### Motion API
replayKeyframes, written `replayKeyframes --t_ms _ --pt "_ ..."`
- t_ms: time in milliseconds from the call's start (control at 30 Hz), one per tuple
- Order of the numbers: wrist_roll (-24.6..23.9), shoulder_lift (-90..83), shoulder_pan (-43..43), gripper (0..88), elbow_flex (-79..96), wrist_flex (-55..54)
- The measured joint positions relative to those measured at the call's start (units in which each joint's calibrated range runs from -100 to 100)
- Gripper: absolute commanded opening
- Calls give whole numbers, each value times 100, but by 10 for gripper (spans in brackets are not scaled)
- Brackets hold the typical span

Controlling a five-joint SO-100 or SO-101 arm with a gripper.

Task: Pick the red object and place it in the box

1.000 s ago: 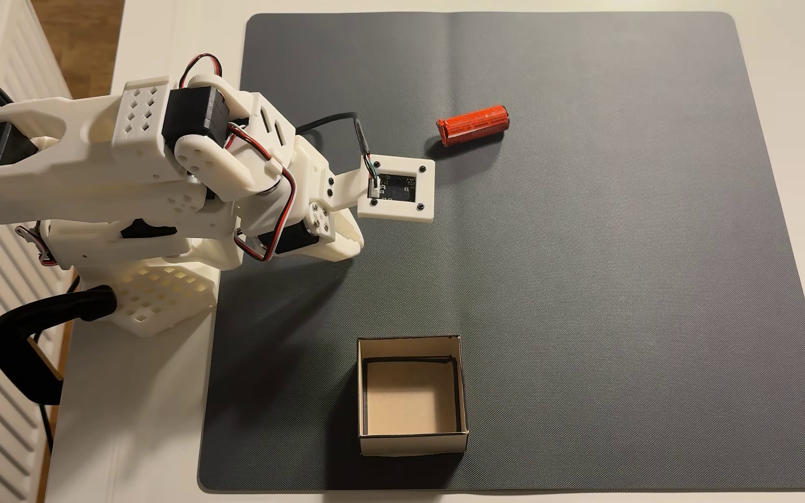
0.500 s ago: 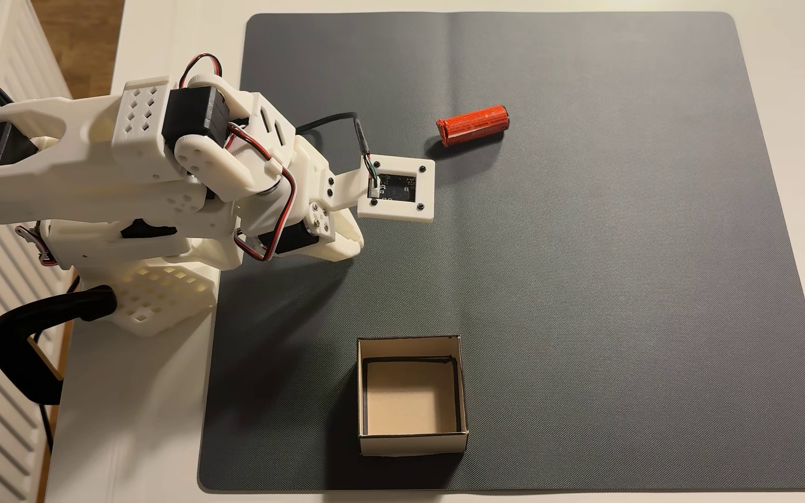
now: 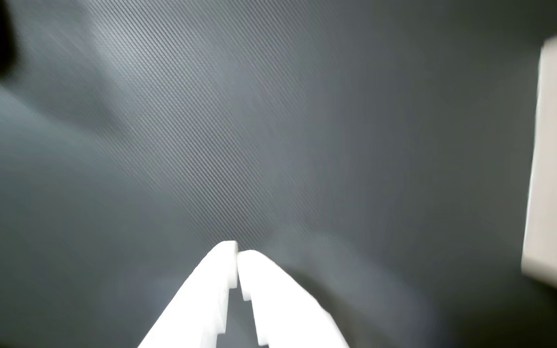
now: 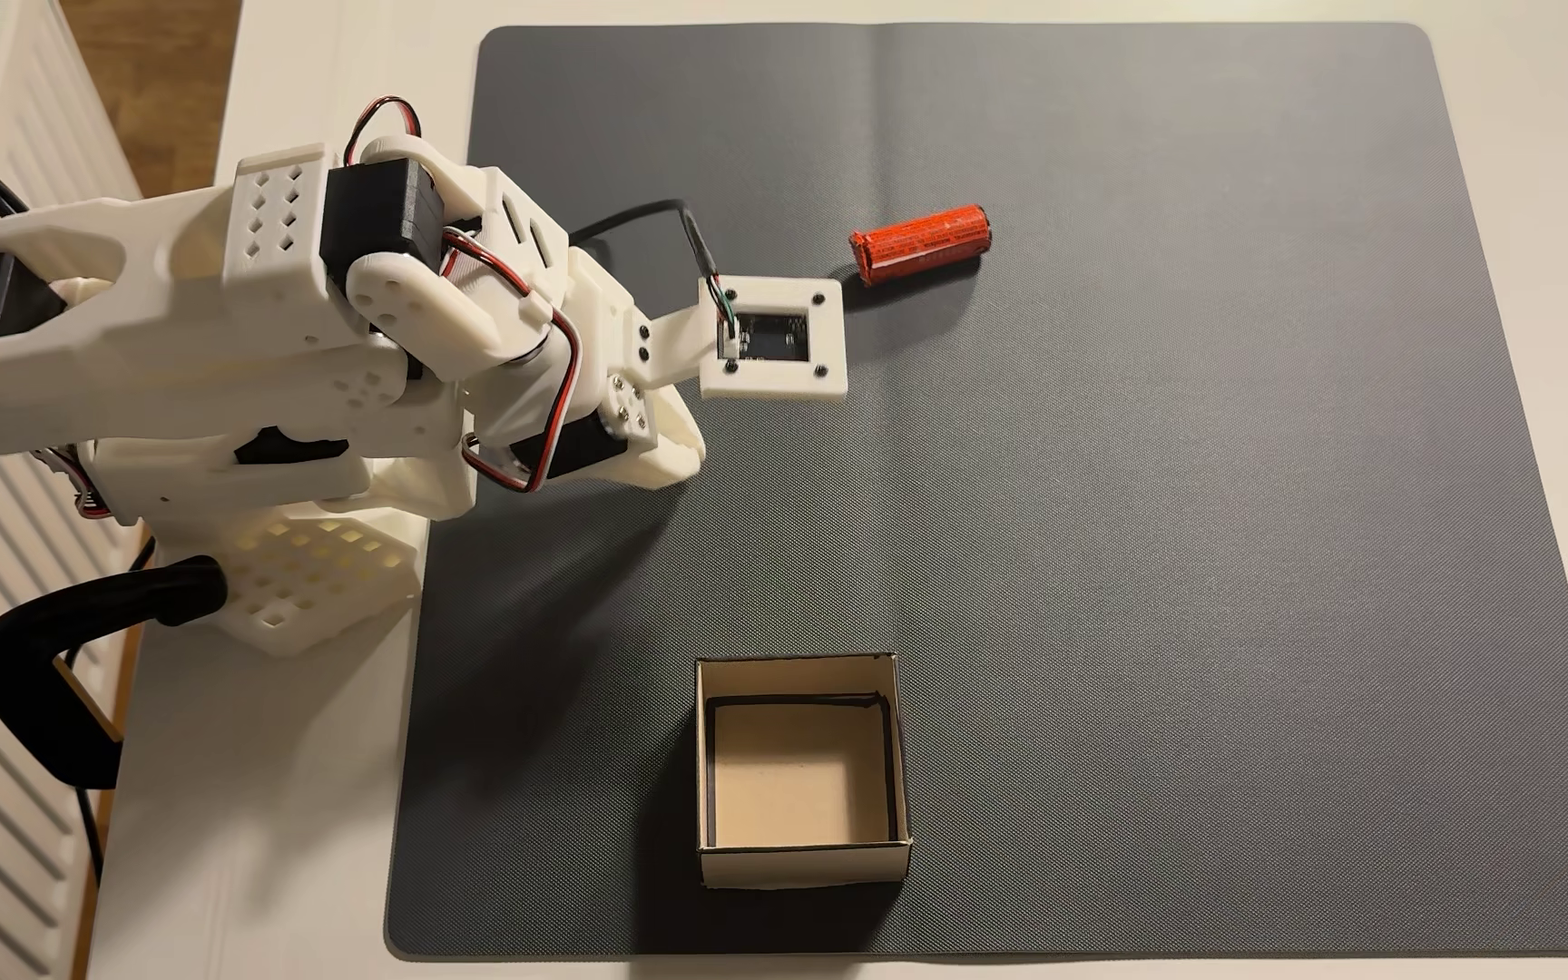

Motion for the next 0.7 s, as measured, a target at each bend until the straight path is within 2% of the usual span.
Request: replayKeyframes --t_ms 200,433,700 --pt "54 -34 -876 7 9 -1730" --pt "16 -34 -1232 7 9 -3861" --pt "11 60 -1388 8 18 -4078"
